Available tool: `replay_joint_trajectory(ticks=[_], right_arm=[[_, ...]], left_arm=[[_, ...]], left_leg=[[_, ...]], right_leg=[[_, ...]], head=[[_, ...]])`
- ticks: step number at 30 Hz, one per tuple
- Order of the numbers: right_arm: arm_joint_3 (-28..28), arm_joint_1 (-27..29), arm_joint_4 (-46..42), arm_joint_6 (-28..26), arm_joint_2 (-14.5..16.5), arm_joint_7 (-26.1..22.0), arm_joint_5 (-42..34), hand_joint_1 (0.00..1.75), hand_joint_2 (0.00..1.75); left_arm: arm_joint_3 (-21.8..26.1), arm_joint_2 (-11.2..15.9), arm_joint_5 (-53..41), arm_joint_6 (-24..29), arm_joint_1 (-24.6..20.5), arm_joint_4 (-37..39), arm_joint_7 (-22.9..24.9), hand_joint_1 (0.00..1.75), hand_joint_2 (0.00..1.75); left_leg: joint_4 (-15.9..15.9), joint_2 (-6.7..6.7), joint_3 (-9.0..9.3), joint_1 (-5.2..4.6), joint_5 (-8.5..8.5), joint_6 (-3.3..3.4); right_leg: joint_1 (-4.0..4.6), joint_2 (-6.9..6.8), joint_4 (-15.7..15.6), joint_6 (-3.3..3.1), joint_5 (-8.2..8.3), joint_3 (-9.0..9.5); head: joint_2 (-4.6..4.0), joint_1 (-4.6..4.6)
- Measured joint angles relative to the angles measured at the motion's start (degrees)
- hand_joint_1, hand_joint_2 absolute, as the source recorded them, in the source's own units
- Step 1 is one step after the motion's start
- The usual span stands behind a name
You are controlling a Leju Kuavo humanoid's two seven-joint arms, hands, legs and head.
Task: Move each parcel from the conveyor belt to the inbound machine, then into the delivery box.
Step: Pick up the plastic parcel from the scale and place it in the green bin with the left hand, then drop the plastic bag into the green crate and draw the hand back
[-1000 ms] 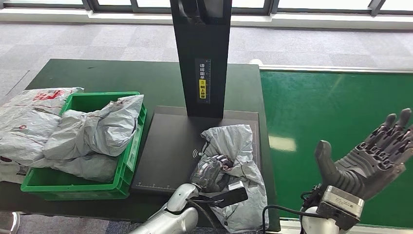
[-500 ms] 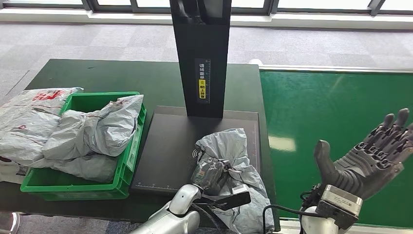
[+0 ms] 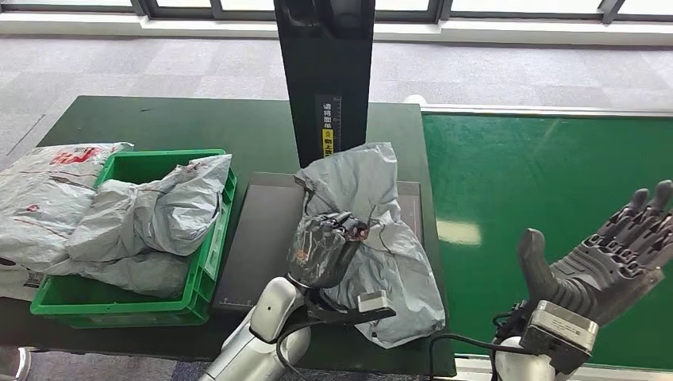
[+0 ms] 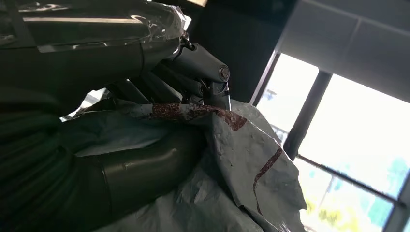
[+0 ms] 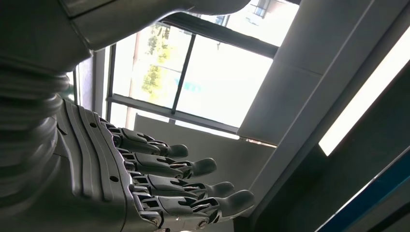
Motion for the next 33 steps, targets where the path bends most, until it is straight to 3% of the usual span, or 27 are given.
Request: replay_joint_trajectory(ticks=[6, 15, 27, 33], right_arm=[[-0.54, 0.10, 0.00, 0.00, 0.00, 0.01, -0.33, 0.00, 1.75], [-0.55, 0.10, 0.00, 0.00, 0.00, 0.01, -0.22, 0.00, 1.75], [-0.55, 0.11, 0.00, 0.00, 0.01, -0.01, -0.13, 0.00, 1.75], [-0.55, 0.11, 0.00, 0.00, 0.02, -0.01, -0.15, 0.00, 1.75]], left_arm=[[7.98, 0.91, -0.46, 0.11, 4.40, -22.10, -3.65, 1.75, 1.75], [12.74, 1.32, -2.70, 0.11, 6.98, -35.35, -2.21, 1.75, 1.75], [21.12, 1.39, -3.29, 0.07, 8.62, -38.61, 0.54, 1.75, 1.75], [31.16, 1.36, 2.72, 0.03, 7.48, -33.74, -5.02, 1.75, 1.75]], left_leg=[[-0.01, -0.08, -0.12, 0.03, 0.00, 0.00], [-0.01, -0.11, -0.13, 0.03, 0.00, 0.00], [-0.01, -0.11, -0.10, 0.02, 0.00, 0.00], [-0.01, -0.08, 0.03, 0.03, 0.01, -0.01]], right_leg=[[0.02, -0.06, 0.00, 0.00, -0.04, 0.01], [0.01, -0.10, 0.00, 0.00, -0.04, 0.05], [0.02, -0.09, -0.01, -0.01, -0.04, 0.04], [0.03, -0.07, -0.01, -0.01, -0.04, 0.01]], head=[[0.00, -0.01], [0.00, -0.01], [0.00, -0.01], [0.00, -0.01]])
